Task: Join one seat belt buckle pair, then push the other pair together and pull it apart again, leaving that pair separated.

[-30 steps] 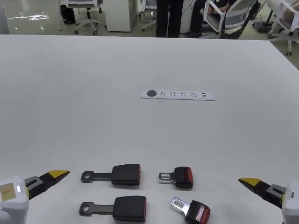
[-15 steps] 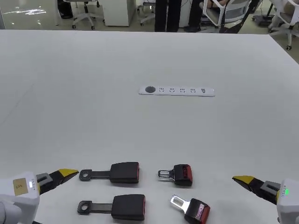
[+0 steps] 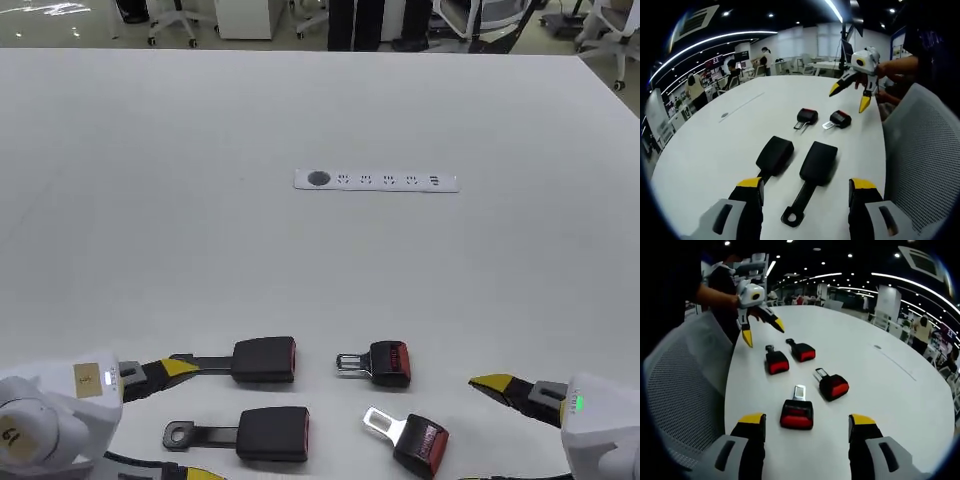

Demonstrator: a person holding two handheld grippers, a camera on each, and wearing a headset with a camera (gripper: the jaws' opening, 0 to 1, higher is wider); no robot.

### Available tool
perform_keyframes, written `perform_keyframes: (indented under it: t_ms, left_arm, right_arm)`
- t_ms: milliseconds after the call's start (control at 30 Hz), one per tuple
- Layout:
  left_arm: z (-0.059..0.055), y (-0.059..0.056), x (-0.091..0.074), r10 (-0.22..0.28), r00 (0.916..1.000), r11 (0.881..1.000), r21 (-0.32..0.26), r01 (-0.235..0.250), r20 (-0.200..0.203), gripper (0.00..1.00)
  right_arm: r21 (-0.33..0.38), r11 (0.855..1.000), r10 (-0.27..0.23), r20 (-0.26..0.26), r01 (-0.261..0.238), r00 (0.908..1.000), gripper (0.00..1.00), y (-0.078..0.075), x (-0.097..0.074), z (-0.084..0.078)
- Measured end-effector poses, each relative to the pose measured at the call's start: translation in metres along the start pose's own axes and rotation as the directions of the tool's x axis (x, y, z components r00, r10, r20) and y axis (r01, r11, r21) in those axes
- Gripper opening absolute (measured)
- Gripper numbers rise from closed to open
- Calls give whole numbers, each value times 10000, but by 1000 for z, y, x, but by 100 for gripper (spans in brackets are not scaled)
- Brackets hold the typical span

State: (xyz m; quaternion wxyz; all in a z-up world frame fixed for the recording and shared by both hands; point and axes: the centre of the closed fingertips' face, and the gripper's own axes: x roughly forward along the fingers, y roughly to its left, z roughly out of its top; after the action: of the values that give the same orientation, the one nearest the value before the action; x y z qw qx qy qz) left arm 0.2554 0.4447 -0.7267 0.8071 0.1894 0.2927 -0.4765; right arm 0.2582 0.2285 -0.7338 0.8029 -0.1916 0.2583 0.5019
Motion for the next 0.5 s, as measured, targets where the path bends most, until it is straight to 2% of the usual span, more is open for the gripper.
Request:
perform_keyframes:
  t_ms: [267, 500]
  left_arm:
    - [5, -9, 11, -518, 9981, 9976, 440, 532, -319, 60]
    - [2, -13, 22, -1026, 9921, 9909, 800, 1082, -718, 54]
  right_arm:
    - [-227, 9995, 205, -257, -211, 9995, 58, 6, 9, -5]
    - [-350, 9985, 410, -457, -427, 9981, 48, 12, 17, -8]
